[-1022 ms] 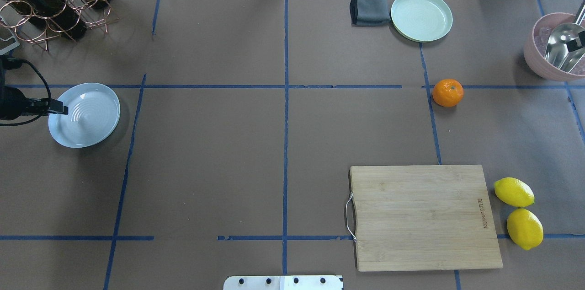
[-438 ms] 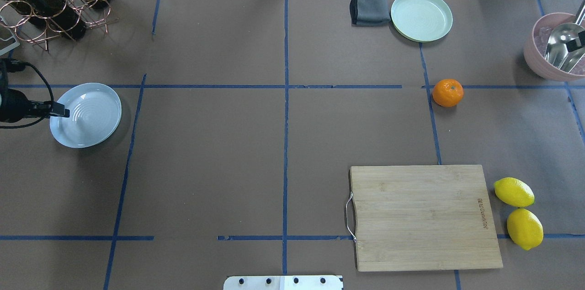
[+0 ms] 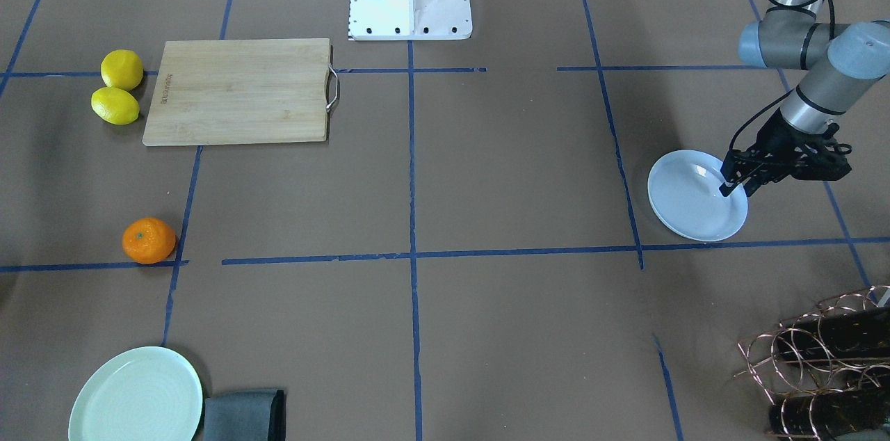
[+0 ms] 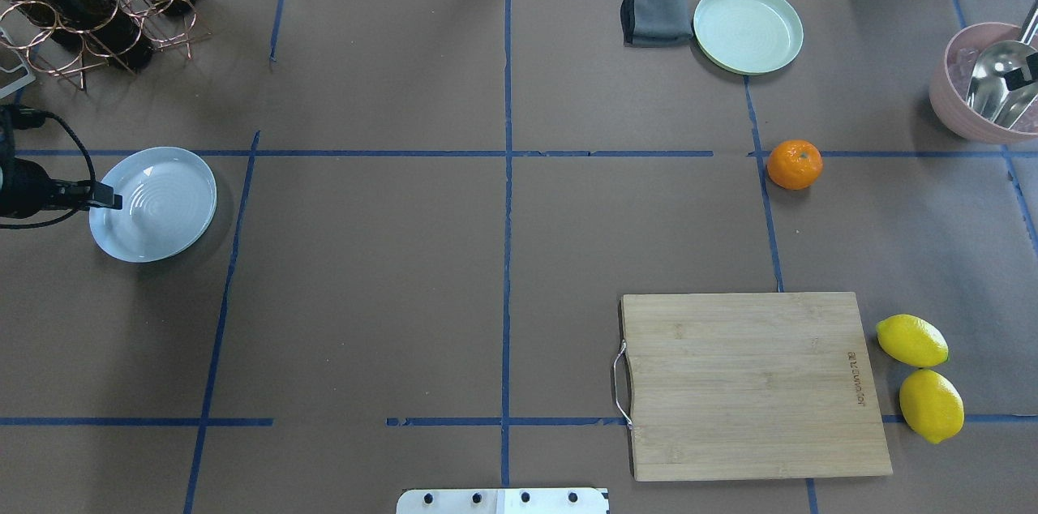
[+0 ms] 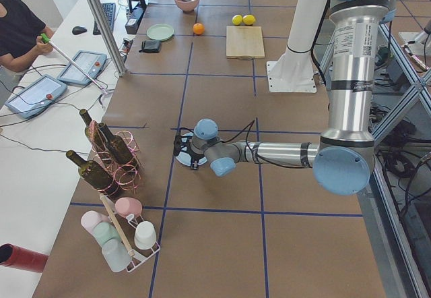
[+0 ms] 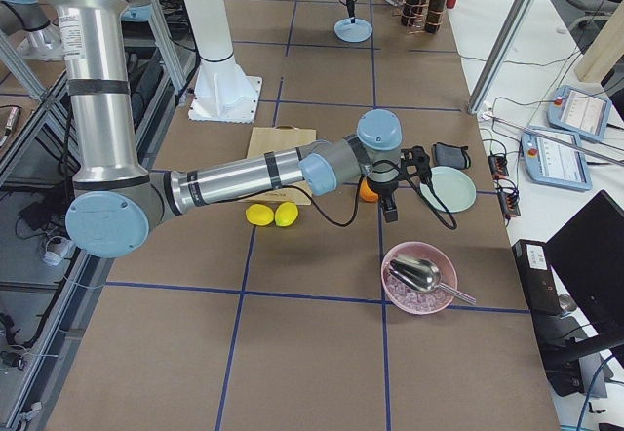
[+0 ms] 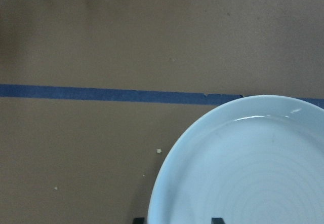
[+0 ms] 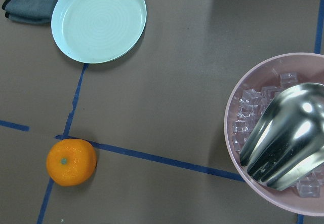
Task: Pick orange to plate
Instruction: 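Close the left gripper on the white plate's rim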
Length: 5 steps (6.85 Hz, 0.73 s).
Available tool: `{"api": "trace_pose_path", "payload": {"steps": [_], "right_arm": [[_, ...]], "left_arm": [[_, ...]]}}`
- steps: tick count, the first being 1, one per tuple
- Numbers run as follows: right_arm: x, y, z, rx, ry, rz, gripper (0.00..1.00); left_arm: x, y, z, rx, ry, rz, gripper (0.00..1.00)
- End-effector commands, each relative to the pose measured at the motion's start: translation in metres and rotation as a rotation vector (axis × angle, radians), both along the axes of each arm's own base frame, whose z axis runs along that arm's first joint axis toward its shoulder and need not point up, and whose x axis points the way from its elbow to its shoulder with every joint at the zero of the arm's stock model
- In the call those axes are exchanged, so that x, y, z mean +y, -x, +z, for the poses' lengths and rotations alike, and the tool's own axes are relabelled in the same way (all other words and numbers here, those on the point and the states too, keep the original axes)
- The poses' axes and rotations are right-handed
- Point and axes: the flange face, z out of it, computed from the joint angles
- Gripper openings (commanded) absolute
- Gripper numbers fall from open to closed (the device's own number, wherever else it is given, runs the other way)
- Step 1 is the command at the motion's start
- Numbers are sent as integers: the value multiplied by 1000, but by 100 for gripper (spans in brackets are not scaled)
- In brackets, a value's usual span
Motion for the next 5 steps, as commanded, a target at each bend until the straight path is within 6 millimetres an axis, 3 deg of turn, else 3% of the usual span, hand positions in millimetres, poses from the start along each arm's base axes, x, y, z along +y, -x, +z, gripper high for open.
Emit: {"api": "trace_pose_path", "payload": {"steps": [1,2,3,5], "right_arm": [[1,0,-2,-1,-2,0,100],[1,0,-1,-1,-1,0,100],[1,0,-2,-1,-2,0,100],[3,-1,-2,-1,-2,0,100]], "left_arm": [[1,-1,5,-7,3,4,50],[1,-1,5,-8,4,4,49],[1,-1,5,-7,6,3,42],[2,-1,7,-9,5,7,0]]}}
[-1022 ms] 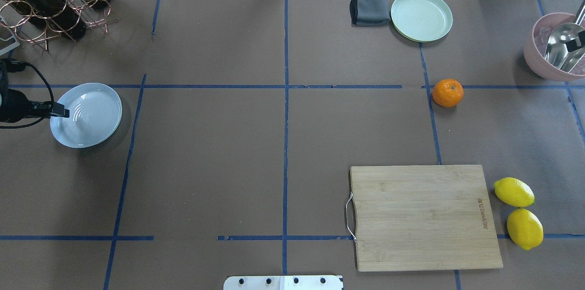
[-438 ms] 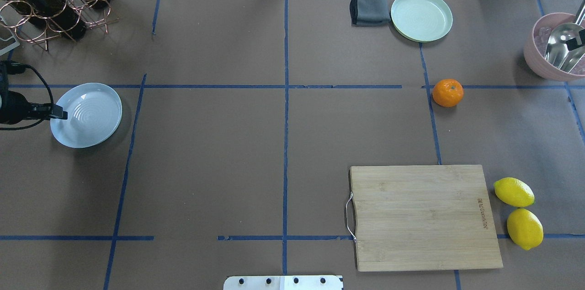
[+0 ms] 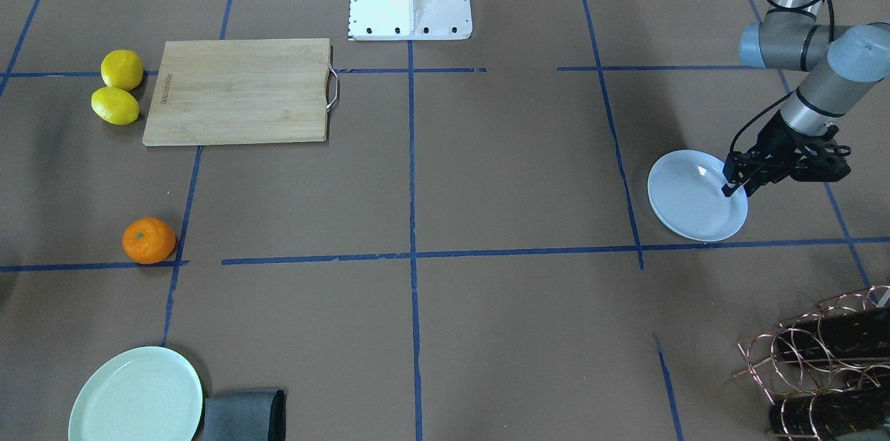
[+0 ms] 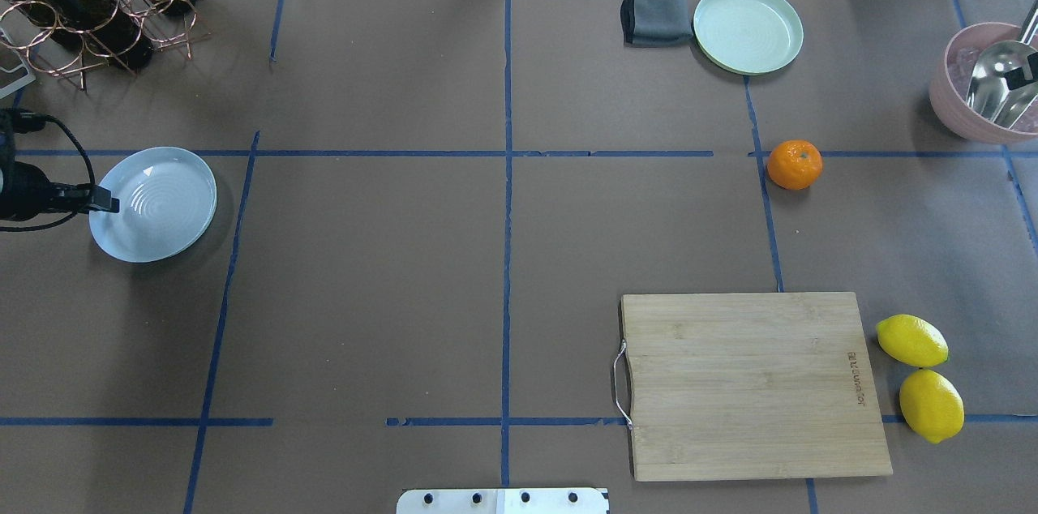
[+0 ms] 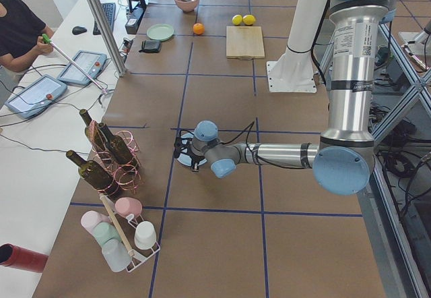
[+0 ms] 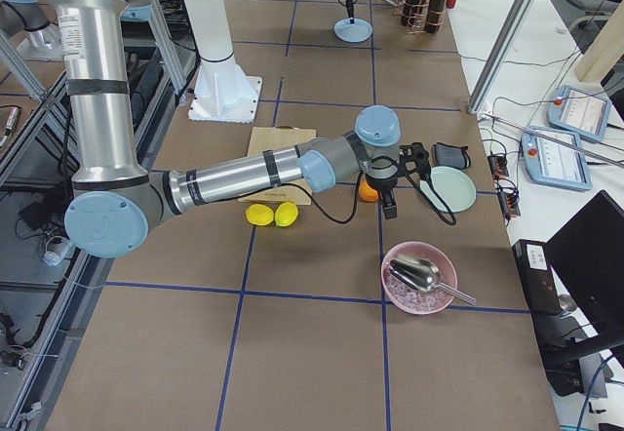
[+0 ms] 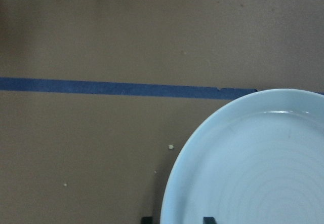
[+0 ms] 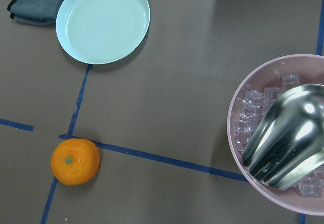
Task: Pick orange to plate
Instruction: 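Lift the white plate and carry it toward the table center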
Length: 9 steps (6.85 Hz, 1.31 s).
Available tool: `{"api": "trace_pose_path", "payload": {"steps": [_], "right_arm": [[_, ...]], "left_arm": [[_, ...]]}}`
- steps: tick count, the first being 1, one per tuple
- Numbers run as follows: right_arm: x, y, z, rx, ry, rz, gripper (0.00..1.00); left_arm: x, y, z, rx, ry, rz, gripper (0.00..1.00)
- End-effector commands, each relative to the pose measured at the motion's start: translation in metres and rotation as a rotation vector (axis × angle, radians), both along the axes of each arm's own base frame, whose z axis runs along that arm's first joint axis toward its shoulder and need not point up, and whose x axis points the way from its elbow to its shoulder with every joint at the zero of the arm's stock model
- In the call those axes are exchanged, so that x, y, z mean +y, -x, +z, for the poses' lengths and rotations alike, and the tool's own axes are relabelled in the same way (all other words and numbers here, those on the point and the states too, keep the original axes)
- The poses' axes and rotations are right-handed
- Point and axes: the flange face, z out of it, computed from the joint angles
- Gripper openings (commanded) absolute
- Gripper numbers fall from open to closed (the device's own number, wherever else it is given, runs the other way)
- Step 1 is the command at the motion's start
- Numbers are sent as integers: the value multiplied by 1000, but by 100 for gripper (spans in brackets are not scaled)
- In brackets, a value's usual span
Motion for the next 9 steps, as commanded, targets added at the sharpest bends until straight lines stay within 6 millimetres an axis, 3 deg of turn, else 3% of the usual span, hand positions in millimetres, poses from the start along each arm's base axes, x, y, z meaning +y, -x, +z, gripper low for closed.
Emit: {"api": "trace_pose_path", "payload": {"steps": [1,3,5,6,7,8,9], "right_arm": [[1,0,0,0,0,0,100],[1,0,0,0,0,0,100],[0,1,0,-4,19,14,100],[0,1,1,-2,20,15,100],[0,1,-1,-3,18,15,100],[-2,1,-3,-5,20,16,100],[-2,6,-1,-13,58,35,100]], "left_arm": [[2,1,2,-2,-2,7,0],[7,0,-8,32,0,52,0],[-12,48,-32,181,73,100,0],[-36,53,-74,198,89,88,0],[-67,42,-136,188,111,72,0],[-85,34,-182,190,116,65,0],[-98,25,-215,225,144,15,0]]}}
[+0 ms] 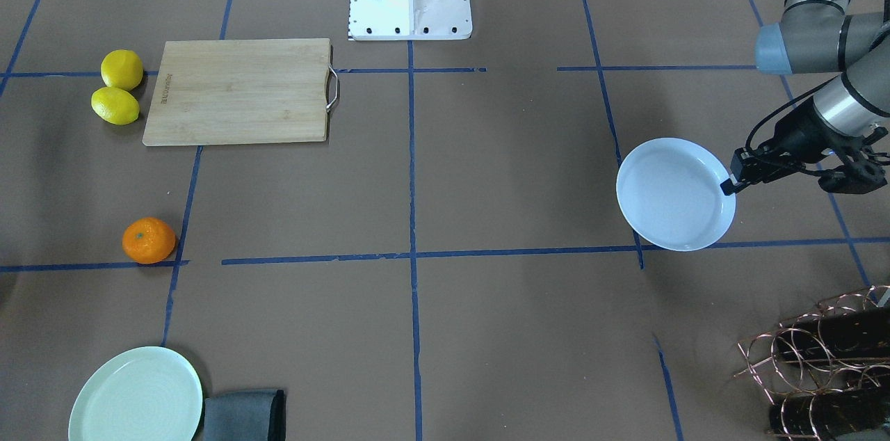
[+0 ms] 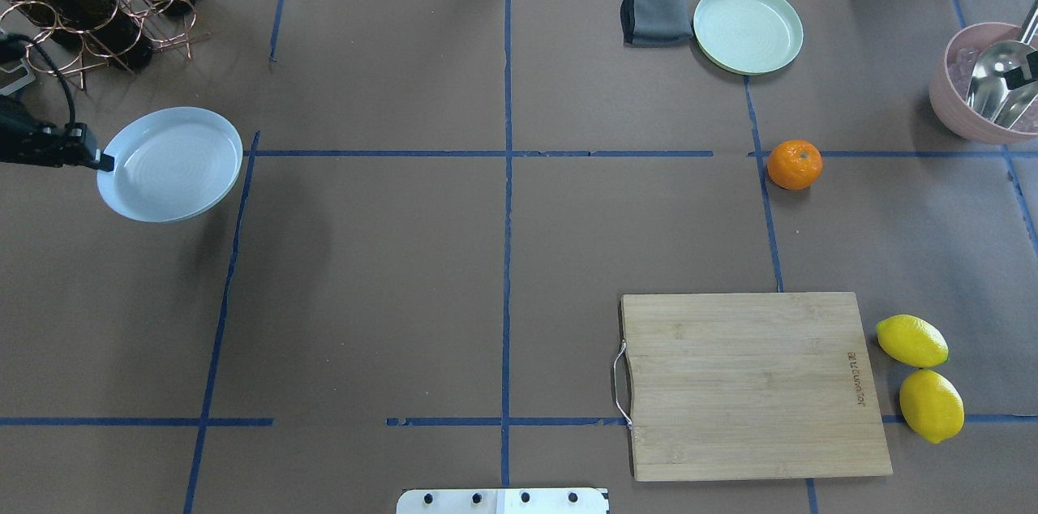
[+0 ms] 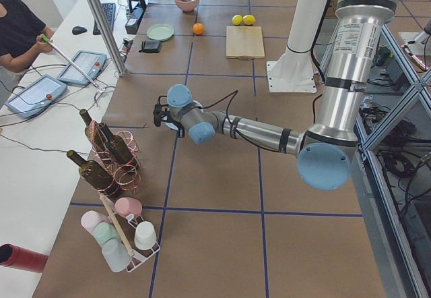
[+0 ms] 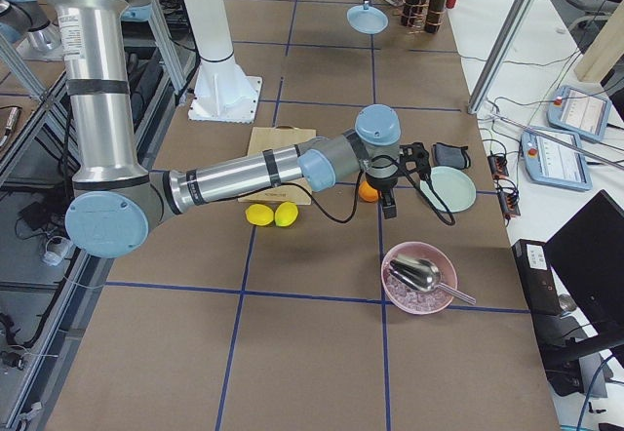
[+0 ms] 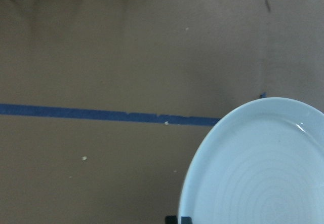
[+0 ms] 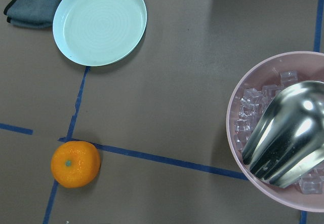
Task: Pick orange to plate
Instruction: 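Lift the white plate and carry it toward the table center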
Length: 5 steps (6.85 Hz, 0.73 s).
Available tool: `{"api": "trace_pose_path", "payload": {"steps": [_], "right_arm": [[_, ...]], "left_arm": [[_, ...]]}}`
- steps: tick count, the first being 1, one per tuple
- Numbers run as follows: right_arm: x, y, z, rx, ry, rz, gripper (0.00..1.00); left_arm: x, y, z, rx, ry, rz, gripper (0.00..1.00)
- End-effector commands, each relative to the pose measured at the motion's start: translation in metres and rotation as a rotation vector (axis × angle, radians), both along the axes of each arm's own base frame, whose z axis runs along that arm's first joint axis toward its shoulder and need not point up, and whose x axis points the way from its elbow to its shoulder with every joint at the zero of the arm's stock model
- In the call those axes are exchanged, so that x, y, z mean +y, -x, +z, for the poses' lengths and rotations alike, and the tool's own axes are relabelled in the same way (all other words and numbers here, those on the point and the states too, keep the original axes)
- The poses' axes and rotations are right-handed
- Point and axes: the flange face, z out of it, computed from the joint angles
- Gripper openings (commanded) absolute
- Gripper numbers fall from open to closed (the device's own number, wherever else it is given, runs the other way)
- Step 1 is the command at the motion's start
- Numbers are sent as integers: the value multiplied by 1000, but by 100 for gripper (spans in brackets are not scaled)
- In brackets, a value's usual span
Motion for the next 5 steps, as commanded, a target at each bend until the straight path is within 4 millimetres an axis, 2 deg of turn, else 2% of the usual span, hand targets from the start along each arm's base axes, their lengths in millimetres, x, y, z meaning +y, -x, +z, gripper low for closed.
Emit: {"api": "trace_pose_path", "payload": {"steps": [1,2,3,5], "right_arm": [[-1,25,-6,-25,91,43,100],[-5,56,-17,-38,140,47,100],[-11,71,-29,-45,157,62,100],[-14,93,-41,-62,197,71,100]], "left_arm": [[-29,-34,-94,49,52,-131,0],[-15,-104,-129,70,100,-141,0],[4,-167,-163,88,120,-167,0],[42,-255,-192,95,134,-217,0]]}}
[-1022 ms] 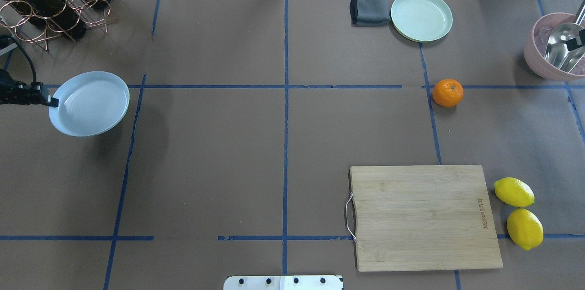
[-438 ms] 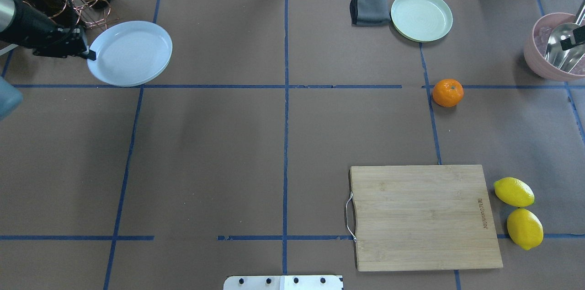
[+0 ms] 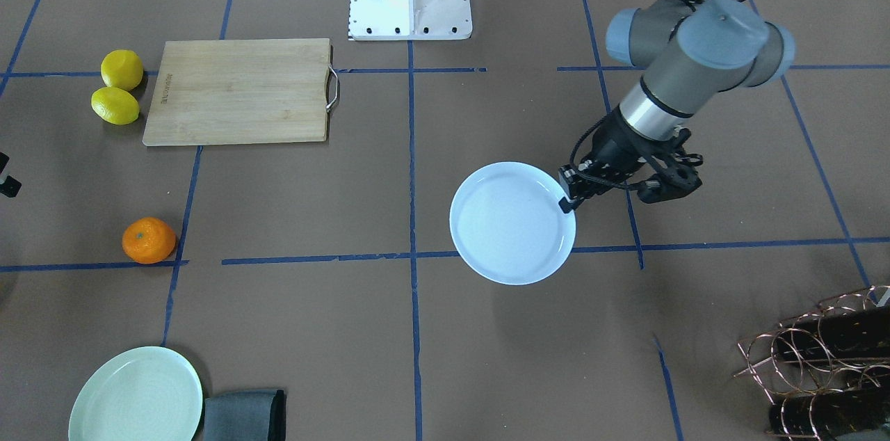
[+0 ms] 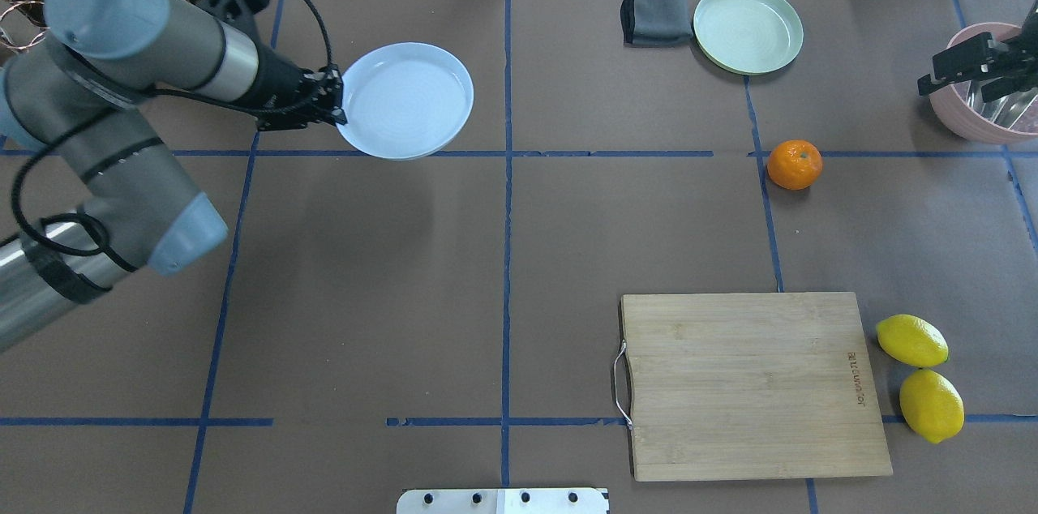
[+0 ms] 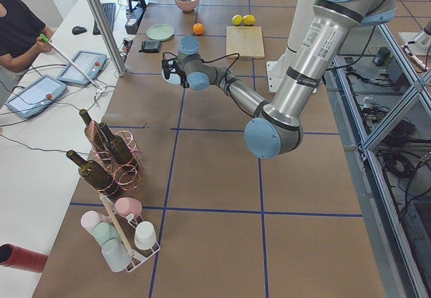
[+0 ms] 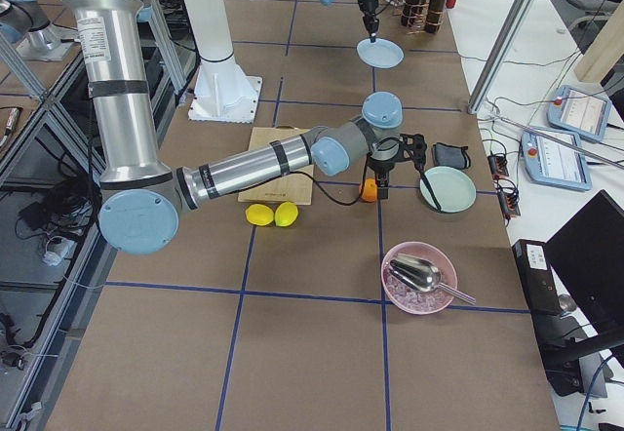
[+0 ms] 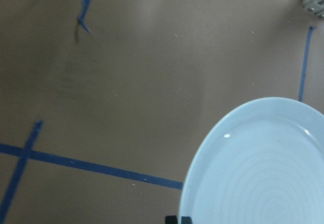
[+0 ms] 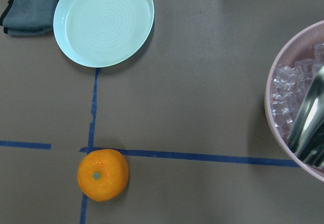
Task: Pick orange to plate
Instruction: 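Lift the white plate and carry it toward the table center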
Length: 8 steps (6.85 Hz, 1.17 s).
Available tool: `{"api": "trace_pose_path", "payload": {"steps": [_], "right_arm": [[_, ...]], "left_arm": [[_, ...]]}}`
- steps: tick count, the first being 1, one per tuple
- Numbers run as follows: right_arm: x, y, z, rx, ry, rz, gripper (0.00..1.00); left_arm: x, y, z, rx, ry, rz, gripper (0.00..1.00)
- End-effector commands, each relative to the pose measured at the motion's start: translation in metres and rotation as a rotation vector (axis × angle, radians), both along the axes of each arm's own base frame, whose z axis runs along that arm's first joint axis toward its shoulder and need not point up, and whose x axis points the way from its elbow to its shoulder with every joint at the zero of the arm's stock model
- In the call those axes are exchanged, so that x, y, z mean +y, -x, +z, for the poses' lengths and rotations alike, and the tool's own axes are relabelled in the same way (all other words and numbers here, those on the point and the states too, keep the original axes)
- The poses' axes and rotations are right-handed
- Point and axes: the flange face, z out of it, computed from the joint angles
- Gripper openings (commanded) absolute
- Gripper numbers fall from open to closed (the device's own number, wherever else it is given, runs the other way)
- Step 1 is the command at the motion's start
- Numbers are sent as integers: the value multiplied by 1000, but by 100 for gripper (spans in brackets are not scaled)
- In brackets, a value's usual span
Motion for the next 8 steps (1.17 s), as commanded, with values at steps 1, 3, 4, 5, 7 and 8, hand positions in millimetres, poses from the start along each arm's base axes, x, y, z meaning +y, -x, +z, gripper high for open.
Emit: {"api": "trace_pose_path", "payload": {"steps": [1,3,4,5,7,8], "right_arm": [[0,19,-7,-9,18,-9,100],[1,21,-9,-10,15,-14,100],[1,21,-9,-10,15,-14,100],[1,21,-9,-11,15,-13,100],[0,21,-8,-9,15,-13,100],[0,21,-9,-10,13,-13,100]], "left_arm": [[30,-100,-25,-14,24,-60,0],[40,-137,-1,-72,27,-64,0],[44,-142,3,-76,26,-57,0],[46,-144,-1,-69,23,-51,0],[42,-134,-16,6,-20,-60,15],[38,-130,-15,8,-27,-62,65]]}}
